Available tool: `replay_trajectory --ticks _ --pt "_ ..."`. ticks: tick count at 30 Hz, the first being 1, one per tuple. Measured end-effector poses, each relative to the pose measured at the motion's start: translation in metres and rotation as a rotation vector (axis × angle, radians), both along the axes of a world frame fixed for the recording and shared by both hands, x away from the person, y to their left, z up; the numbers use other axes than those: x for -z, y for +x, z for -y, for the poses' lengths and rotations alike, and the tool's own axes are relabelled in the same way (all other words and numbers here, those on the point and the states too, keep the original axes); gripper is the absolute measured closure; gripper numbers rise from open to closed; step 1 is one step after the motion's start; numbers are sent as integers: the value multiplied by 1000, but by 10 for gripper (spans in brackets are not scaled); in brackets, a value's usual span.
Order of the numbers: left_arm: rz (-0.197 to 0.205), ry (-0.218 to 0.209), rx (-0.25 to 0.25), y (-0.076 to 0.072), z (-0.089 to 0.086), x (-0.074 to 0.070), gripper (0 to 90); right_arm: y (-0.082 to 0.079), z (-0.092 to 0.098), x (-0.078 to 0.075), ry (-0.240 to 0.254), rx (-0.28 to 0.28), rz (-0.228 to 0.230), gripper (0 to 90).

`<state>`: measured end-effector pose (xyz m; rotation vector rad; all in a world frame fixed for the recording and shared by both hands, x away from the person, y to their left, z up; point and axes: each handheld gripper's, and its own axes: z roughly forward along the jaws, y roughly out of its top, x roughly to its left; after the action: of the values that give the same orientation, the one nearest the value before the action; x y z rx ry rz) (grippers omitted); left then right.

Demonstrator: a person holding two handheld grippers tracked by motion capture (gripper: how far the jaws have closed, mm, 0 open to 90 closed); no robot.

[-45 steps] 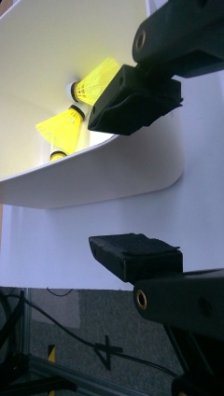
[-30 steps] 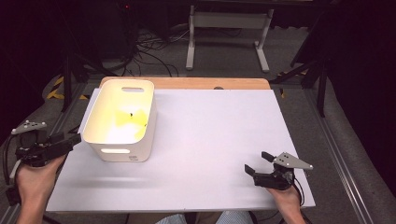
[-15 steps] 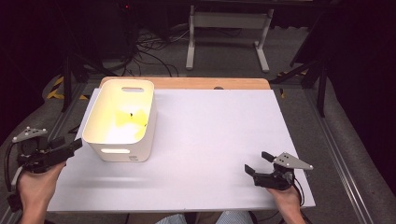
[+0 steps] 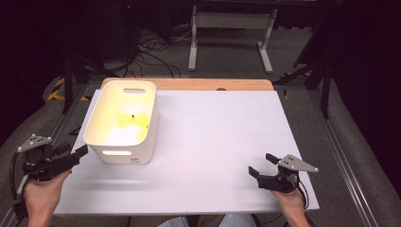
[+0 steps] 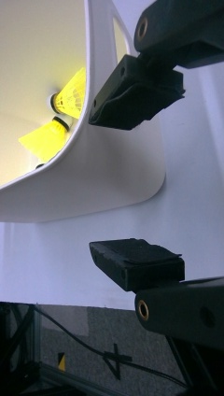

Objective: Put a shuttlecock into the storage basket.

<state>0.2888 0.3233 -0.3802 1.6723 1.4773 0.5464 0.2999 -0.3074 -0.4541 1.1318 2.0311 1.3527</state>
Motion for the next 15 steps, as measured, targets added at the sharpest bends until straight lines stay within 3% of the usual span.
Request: replay_trajectory --ticks 15 --pt "6 -25 21 -3 8 14 331 -1 2 0 0 5 3 114"
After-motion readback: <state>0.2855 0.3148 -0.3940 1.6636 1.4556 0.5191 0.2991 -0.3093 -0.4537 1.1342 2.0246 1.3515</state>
